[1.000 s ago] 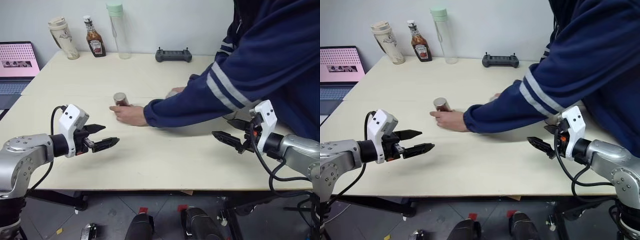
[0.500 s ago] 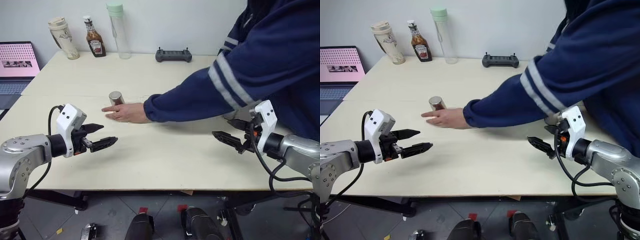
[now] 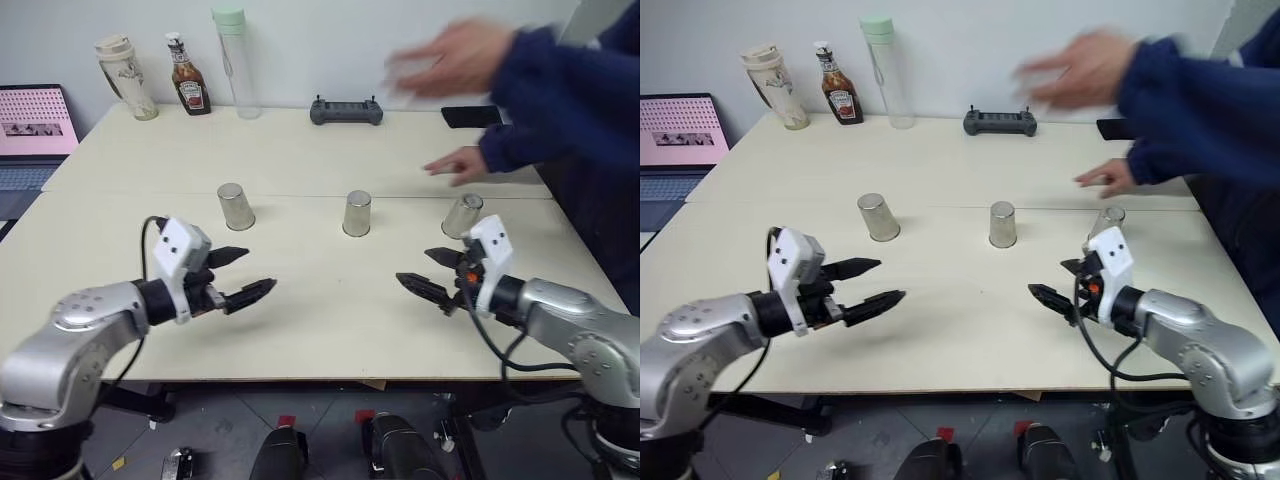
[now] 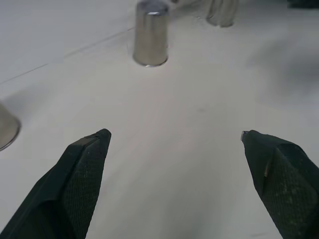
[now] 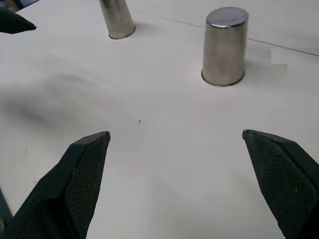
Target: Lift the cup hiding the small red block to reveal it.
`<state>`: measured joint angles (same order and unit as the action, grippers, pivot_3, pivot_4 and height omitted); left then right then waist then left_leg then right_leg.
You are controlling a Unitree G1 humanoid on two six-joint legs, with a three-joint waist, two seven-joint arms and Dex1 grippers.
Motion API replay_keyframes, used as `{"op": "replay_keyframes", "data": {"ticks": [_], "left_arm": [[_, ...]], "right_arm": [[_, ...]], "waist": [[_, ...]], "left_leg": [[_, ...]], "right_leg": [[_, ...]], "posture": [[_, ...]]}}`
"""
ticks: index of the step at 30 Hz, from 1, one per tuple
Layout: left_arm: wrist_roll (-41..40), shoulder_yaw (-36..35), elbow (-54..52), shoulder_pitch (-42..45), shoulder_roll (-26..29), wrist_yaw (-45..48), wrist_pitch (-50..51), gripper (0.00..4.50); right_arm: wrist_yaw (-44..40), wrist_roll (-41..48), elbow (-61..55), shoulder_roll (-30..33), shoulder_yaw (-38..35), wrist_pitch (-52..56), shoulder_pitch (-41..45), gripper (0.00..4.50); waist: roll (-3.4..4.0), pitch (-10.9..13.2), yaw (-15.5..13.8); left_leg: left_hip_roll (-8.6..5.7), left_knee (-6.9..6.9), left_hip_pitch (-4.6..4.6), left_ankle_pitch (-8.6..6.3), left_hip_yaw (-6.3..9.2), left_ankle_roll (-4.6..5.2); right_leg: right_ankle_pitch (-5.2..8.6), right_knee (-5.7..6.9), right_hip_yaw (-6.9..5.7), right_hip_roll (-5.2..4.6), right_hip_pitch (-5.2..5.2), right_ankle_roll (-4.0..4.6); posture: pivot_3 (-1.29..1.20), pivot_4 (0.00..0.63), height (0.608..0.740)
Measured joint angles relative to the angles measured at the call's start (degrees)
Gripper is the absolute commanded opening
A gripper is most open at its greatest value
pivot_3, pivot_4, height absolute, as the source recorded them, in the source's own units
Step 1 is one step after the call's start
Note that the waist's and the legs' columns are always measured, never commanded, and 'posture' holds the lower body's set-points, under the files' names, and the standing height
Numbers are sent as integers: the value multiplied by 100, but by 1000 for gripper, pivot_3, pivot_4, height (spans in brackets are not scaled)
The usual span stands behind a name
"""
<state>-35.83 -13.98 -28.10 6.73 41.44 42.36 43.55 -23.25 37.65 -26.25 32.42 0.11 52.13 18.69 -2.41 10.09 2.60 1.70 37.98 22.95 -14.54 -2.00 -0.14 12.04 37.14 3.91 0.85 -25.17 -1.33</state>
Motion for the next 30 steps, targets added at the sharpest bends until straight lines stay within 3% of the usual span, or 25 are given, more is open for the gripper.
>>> {"op": "replay_keyframes", "data": {"ticks": [4, 12, 18, 30], "left_arm": [[115, 262, -109, -130, -418, -360, -148, 4470], [580, 561, 142, -137, -502, -445, -672, 4470], [722, 549, 357, -104, -441, -401, -867, 4470], [817, 878, 374, 204, -585, -466, -900, 4470]], "right_arm": [[46, -974, 1396, -666, 610, -1031, 652, 4500], [225, -1861, 4501, -1846, 467, -2715, 2136, 4500], [-62, -2330, 6362, -2210, 448, -3789, 2855, 4500], [-234, -2759, 8604, -2629, 209, -5082, 3923, 4500]], "waist": [[-5, -4, 38], [-2, -3, 54], [-1, -2, 64], [1, -1, 76]], "left_leg": [[-1, 8, -12, 2, -7, 1], [-4, -3, 2, 3, -3, 4], [-4, -6, 3, 3, -4, 4], [-2, -5, 0, 3, -2, 3]], "right_leg": [[-5, 2, 7, 4, 10, -5], [-29, -2, 6, 4, 0, -26], [-38, -5, 5, 2, -1, -14], [-43, 1, 4, 4, -1, -6]], "posture": [[0, 150, 740], [0, 150, 740], [0, 150, 740], [0, 150, 740]]}}
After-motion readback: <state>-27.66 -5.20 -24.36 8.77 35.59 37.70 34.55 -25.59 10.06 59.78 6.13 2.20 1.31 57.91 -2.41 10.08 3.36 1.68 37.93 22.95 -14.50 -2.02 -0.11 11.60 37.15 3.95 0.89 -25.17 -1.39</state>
